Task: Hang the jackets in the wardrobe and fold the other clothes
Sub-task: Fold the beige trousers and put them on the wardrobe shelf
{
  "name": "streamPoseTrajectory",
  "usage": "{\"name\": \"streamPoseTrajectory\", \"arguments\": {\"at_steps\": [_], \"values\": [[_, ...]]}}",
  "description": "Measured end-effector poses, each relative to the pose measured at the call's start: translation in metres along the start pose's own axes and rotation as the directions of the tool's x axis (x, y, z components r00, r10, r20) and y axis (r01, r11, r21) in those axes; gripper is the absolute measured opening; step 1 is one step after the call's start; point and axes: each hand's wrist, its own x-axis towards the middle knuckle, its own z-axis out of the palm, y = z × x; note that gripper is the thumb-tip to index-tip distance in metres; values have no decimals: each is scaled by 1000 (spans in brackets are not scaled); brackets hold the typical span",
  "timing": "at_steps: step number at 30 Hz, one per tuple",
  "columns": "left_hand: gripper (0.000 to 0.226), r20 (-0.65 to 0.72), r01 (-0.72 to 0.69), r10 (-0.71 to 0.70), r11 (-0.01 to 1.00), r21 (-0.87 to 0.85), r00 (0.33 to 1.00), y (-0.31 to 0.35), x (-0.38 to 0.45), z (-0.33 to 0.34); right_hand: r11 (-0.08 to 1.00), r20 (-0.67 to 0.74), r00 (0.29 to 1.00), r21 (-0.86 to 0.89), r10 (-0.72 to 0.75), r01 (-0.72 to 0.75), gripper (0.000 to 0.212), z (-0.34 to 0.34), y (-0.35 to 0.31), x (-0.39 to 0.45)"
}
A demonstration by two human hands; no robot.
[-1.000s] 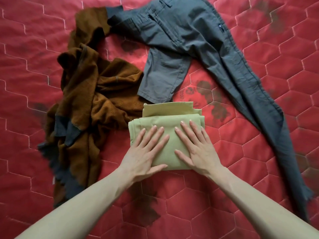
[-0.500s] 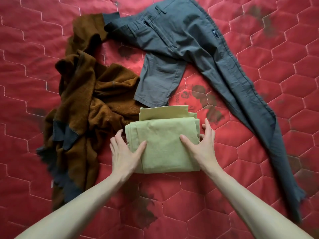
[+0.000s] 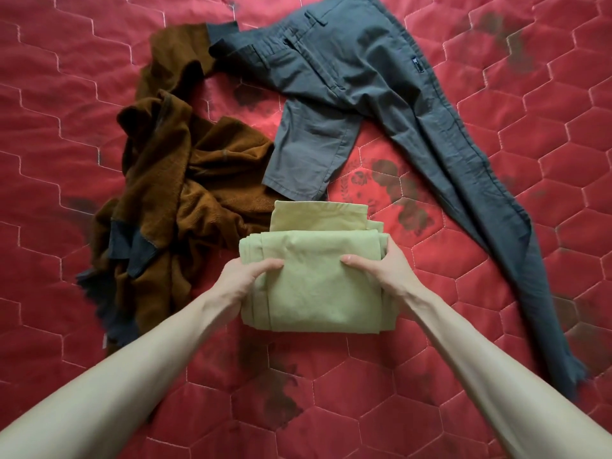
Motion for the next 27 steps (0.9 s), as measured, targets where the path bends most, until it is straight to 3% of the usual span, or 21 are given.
{"name": "streamPoseTrajectory", "arguments": {"at_steps": [3, 6, 11, 17, 22, 27], "values": [[30, 39, 27, -27, 1000, -7, 999, 0, 0, -4, 999, 32, 1000, 51, -2, 0, 72, -2, 2, -5], [45, 73, 5, -2, 999, -39, 997, 1, -7, -8, 997, 52, 998, 76, -31, 27, 78, 1, -2, -14], [56, 100, -45, 49, 998, -41, 994, 13, -40, -19, 993, 40, 996, 98, -74, 70, 63, 4, -32, -41], [69, 79, -74, 78, 995, -60, 994, 78, -133, -37, 982, 33, 991, 144, -126, 120, 54, 5, -102, -103], [32, 156, -11, 33, 990, -144, 987, 137, -240, -58, 979, 79, 989, 173, -124, 109, 50, 6, -178, -170], [41, 151, 48, -3, 954, -297, 988, 163, -338, -87, 988, 213, 969, 123, -121, 96, 50, 8, -261, -244]]}}
